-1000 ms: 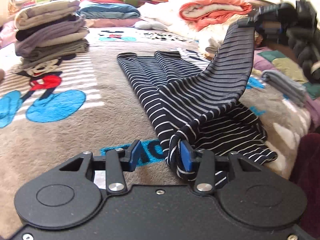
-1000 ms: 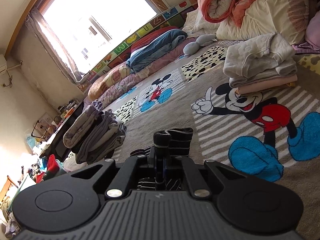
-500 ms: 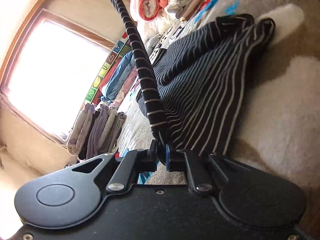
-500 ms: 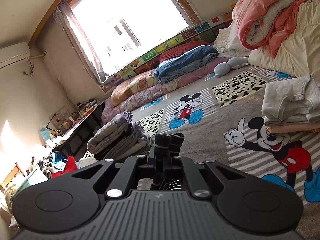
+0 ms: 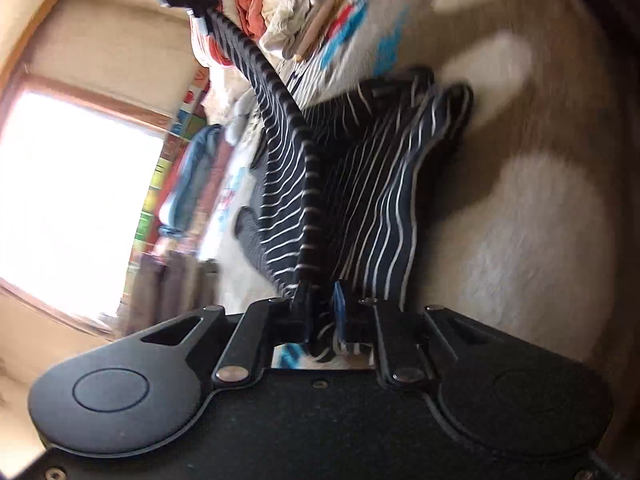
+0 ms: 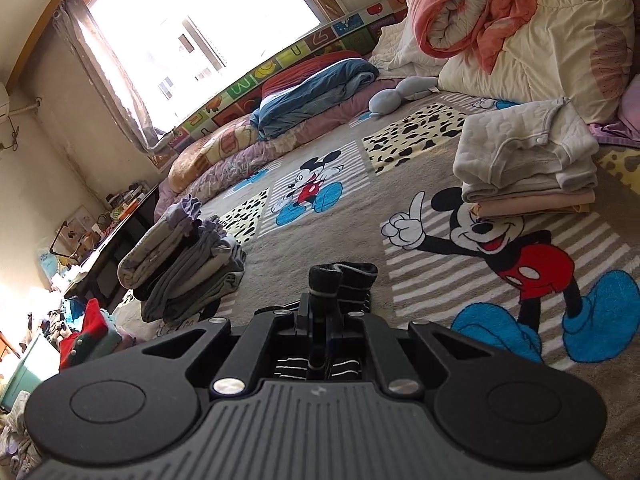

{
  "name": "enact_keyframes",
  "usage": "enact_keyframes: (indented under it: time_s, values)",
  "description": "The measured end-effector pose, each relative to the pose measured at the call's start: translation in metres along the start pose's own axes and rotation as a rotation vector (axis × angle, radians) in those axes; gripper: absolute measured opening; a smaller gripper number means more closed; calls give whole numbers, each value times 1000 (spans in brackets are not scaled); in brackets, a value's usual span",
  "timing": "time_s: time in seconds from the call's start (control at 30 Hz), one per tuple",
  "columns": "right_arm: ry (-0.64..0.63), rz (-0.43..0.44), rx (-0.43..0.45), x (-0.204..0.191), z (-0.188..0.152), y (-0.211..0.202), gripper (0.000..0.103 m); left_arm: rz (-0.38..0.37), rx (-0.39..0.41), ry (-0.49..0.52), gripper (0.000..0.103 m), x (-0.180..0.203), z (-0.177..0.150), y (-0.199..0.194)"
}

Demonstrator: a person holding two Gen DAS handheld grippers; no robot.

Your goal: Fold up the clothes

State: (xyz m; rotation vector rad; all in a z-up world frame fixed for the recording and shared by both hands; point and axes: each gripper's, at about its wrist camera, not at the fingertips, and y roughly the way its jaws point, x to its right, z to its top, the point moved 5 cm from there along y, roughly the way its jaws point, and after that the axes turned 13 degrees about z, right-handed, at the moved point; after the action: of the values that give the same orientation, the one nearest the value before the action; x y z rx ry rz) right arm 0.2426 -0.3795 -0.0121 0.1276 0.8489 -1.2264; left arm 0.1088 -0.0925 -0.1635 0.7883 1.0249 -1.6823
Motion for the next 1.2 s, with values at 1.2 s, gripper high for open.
enact_keyframes:
  time_s: [1.2]
  values:
    - [353,343,120,88,-142,-40,10,-268,-152,-583,13,-33,-2,95]
